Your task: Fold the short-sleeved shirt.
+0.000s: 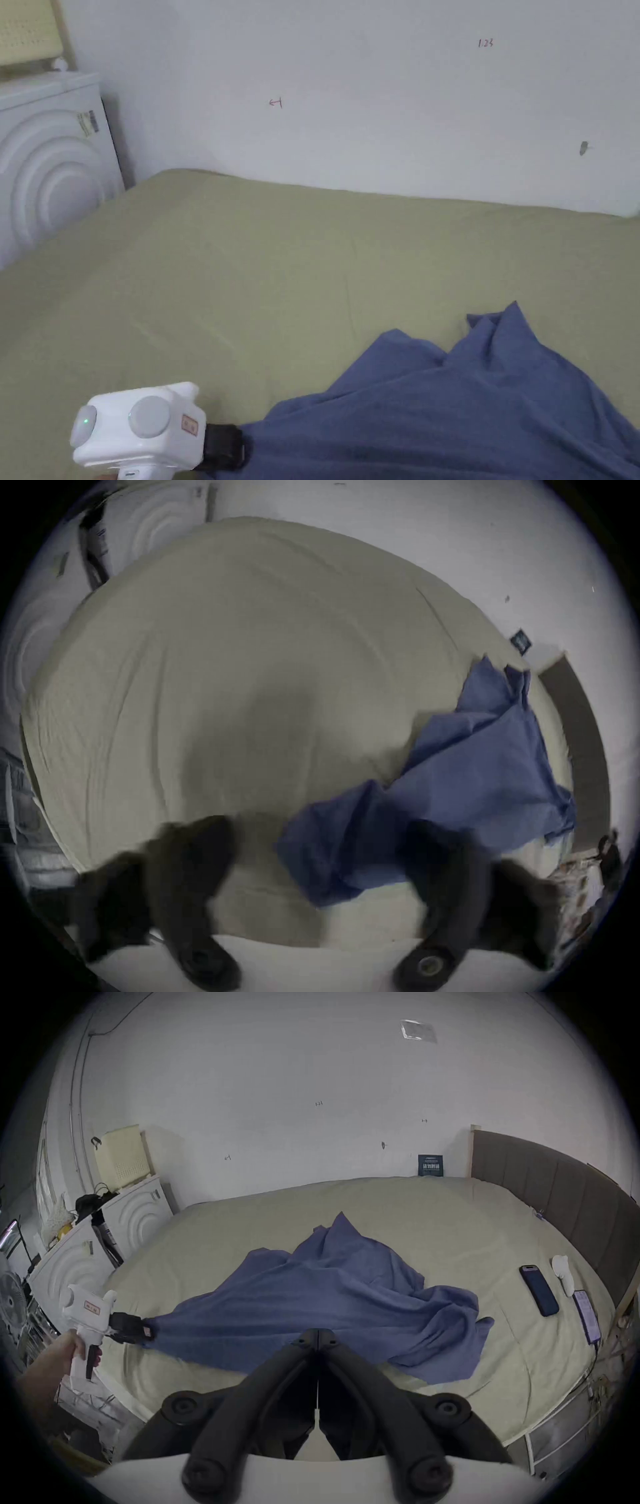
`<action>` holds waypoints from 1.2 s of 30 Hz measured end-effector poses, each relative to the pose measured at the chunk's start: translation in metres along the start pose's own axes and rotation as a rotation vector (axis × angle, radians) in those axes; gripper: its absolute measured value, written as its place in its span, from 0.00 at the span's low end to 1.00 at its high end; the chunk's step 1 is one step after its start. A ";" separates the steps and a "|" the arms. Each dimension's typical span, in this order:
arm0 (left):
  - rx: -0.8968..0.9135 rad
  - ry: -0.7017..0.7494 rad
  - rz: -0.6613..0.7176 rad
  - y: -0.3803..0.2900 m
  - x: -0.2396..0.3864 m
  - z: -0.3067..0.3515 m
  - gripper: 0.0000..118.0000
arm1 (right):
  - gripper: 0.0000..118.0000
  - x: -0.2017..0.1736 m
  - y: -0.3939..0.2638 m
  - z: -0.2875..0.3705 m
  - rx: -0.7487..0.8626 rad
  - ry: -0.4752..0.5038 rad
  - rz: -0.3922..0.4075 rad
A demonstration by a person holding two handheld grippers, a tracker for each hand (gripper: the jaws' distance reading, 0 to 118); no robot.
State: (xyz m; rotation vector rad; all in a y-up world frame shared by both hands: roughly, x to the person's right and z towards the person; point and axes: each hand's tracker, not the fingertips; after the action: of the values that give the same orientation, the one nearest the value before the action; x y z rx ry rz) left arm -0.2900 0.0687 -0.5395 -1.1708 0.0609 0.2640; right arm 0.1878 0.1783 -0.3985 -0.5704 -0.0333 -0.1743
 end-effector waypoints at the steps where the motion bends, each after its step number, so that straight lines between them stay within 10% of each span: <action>1: 0.042 0.076 -0.025 -0.003 0.005 0.002 0.54 | 0.02 0.000 0.000 -0.001 -0.005 -0.007 0.003; 3: 0.141 0.132 -0.024 -0.007 0.010 0.013 0.00 | 0.02 0.001 -0.001 -0.004 -0.009 -0.021 0.019; 9: 0.177 0.012 -0.073 0.002 0.027 0.029 0.00 | 0.11 0.025 0.038 -0.064 -0.027 -0.077 0.088; 13: 0.163 -0.029 -0.042 0.006 0.027 0.028 0.00 | 0.48 0.055 0.112 -0.161 -0.081 0.083 -0.029; 15: 0.158 -0.042 -0.035 0.009 0.025 0.027 0.00 | 0.86 0.062 0.145 -0.224 -0.227 0.187 0.020; 19: 0.129 -0.034 -0.049 0.000 0.036 0.030 0.00 | 0.86 0.055 0.186 -0.324 -0.325 0.072 0.252; 28: 0.090 -0.006 -0.019 0.005 0.028 0.016 0.00 | 0.85 0.030 0.180 -0.435 -0.514 0.132 0.365; 29: 0.084 -0.011 -0.022 0.006 0.028 0.015 0.00 | 0.79 0.027 0.177 -0.437 -0.525 0.116 0.356; 32: 0.080 -0.007 -0.034 0.007 0.032 0.012 0.00 | 0.05 0.029 0.163 -0.431 -0.500 0.135 0.380; 36: 0.080 -0.015 -0.049 0.010 0.035 0.010 0.00 | 0.05 0.035 0.165 -0.416 -0.453 0.175 0.306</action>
State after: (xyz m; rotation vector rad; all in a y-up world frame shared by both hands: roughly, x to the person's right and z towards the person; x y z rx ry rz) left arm -0.2593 0.0873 -0.5506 -1.0897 0.0298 0.2253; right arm 0.2435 0.0846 -0.8343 -1.0008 0.2686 0.0712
